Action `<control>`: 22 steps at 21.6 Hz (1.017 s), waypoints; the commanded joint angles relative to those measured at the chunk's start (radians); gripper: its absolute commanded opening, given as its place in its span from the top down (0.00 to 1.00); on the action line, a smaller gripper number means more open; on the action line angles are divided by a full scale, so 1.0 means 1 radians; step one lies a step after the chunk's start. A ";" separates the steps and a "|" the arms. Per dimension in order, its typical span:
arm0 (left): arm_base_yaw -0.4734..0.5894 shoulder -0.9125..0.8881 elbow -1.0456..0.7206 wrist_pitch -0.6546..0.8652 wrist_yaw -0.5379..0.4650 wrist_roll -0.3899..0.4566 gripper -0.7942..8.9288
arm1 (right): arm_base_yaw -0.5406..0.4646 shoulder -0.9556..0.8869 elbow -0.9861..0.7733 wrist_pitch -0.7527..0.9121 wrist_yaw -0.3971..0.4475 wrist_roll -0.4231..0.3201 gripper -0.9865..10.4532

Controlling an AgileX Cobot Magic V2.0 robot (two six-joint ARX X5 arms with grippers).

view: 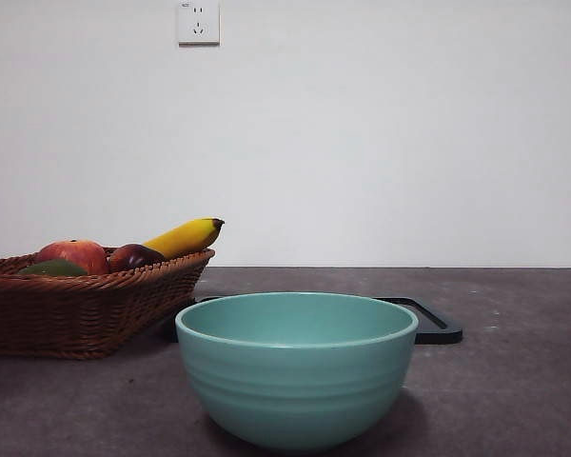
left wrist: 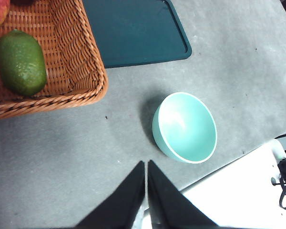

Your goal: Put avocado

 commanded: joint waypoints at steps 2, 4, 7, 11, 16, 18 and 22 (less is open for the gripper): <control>-0.004 0.006 0.019 0.003 0.005 0.023 0.90 | 0.008 0.006 0.022 0.008 -0.002 -0.012 0.91; -0.004 0.006 0.019 0.004 0.005 0.023 0.81 | 0.008 0.006 0.022 0.008 -0.002 -0.012 0.90; -0.004 0.006 0.019 0.004 0.005 0.023 0.56 | 0.008 0.006 0.022 0.009 -0.002 -0.011 0.79; -0.004 0.006 0.019 0.004 0.005 0.022 0.44 | 0.008 0.006 0.022 0.013 0.002 -0.008 0.58; -0.004 0.009 0.019 0.020 -0.015 0.018 0.44 | 0.008 0.006 0.022 0.013 0.006 -0.008 0.55; -0.004 0.016 0.019 0.040 -0.035 0.013 0.44 | 0.008 0.006 0.022 0.013 0.006 -0.008 0.55; -0.004 0.057 0.019 0.102 -0.071 -0.012 0.44 | 0.008 0.006 0.022 0.013 0.006 -0.008 0.55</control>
